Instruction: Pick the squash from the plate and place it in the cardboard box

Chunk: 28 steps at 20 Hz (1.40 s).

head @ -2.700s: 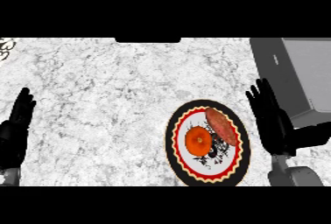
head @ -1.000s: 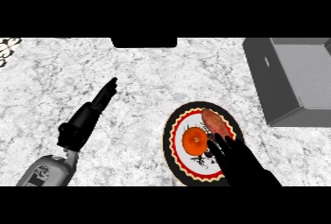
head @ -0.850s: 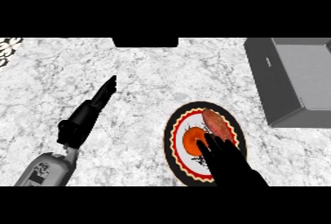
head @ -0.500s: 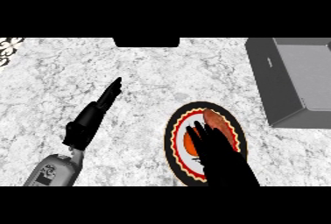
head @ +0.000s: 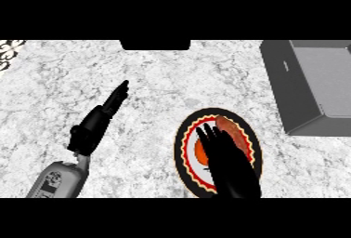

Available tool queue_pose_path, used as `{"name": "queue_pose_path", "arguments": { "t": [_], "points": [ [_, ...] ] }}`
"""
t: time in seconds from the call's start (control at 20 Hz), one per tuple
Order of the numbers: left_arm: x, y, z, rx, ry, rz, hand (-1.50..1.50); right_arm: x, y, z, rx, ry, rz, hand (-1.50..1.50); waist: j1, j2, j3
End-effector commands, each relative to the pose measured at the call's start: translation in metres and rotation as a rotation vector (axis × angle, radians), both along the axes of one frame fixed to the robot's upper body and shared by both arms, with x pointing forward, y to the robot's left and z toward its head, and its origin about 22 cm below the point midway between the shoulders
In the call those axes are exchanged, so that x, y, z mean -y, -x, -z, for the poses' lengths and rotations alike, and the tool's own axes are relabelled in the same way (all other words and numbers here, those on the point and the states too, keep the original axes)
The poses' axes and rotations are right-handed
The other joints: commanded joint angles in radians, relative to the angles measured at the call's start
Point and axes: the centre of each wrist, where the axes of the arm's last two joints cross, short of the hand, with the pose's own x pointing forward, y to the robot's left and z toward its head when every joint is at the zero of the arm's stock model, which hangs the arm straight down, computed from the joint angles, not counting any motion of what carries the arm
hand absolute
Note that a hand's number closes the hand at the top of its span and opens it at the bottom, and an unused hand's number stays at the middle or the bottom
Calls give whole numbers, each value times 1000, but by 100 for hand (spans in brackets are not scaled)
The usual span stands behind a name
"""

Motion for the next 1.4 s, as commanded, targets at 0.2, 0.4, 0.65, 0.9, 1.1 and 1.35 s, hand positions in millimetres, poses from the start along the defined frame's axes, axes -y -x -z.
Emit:
{"name": "queue_pose_path", "arguments": {
  "t": [0.2, 0.4, 0.65, 0.9, 1.1, 1.35],
  "points": [
    [-3, -3, 11, -4, -1, 0, 0, -18, -4, 17, 47, 3, -9, -150, -1, 0, 0],
    [11, 1, -10, 15, -13, -11, 0, -5, -17, 13, 14, 38, -5, -150, 1, -1, 0],
    [7, 8, 6, -16, 2, 19, 0, -21, -5, 34, -31, 40, -25, -150, 1, 0, 0],
    [11, 10, 6, -1, -11, 4, 0, 0, -16, 29, -55, 50, -5, -150, 0, -1, 0],
    [11, -8, -1, 12, 8, -11, 0, 4, -18, 31, -80, 73, -11, -150, -2, 0, 0],
    [-1, -2, -15, 1, 1, 9, 0, -5, -22, 73, -71, 106, -19, -150, 1, 0, 0]
  ]
}}
